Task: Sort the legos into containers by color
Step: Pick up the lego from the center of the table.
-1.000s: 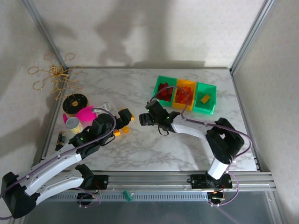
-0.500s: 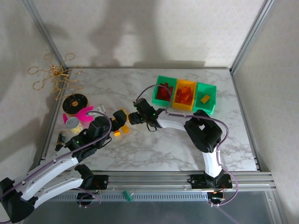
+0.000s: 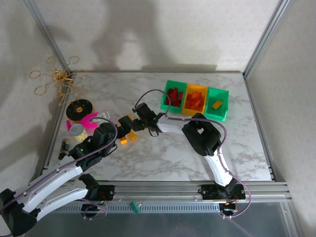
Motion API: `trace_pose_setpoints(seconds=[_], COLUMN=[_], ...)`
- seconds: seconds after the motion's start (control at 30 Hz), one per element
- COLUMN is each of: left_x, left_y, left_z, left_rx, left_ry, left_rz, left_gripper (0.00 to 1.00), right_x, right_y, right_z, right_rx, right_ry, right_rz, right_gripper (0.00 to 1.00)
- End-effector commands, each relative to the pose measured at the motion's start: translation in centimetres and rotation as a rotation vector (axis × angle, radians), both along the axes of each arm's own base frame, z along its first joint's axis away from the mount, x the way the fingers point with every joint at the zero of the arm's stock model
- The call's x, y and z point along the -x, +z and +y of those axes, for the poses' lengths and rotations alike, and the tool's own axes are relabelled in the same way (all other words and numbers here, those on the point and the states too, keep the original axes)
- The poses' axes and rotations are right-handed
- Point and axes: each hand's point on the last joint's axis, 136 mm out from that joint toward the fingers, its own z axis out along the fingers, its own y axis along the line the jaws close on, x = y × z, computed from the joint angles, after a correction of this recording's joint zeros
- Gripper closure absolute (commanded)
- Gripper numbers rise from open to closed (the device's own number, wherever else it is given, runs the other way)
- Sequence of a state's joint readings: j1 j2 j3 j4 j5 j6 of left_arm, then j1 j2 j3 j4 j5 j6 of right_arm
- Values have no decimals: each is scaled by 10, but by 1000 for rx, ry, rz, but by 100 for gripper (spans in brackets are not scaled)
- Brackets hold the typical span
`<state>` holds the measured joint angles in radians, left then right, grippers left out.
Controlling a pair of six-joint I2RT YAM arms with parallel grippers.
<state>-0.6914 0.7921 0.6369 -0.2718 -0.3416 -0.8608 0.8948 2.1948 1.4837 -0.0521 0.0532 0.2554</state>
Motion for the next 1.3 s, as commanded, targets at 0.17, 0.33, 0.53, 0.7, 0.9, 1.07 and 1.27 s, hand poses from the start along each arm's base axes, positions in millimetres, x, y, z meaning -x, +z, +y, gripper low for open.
trace_pose_setpoints(seconds=[0.17, 0.33, 0.53, 0.7, 0.9, 1.07, 1.27], left_x=[-4, -5, -5, -6, -13, -17, -20], left_y=[-5, -5, -5, -1, 3, 6, 8], left_z=[3, 0, -2, -11, -38, -61, -92], left_rx=[-26, -13, -15, -4, -6, 8, -22], left_ry=[12, 2, -8, -46, -157, -245, -343], left_rz=[15, 13, 19, 10, 17, 17, 19], left_gripper=[0, 0, 0, 0, 0, 0, 0], right_x=[16, 17, 23, 24, 13, -5, -37], right_y=[-15, -8, 7, 27, 51, 71, 98], right_z=[4, -9, -19, -35, -75, -128, -211], right_rx=[36, 46, 23, -25, -79, -121, -122], right_ry=[70, 37, 11, -45, -164, -305, -521], right_rz=[46, 25, 23, 21, 48, 38, -19], right_gripper=[51, 57, 59, 60, 60, 60, 60])
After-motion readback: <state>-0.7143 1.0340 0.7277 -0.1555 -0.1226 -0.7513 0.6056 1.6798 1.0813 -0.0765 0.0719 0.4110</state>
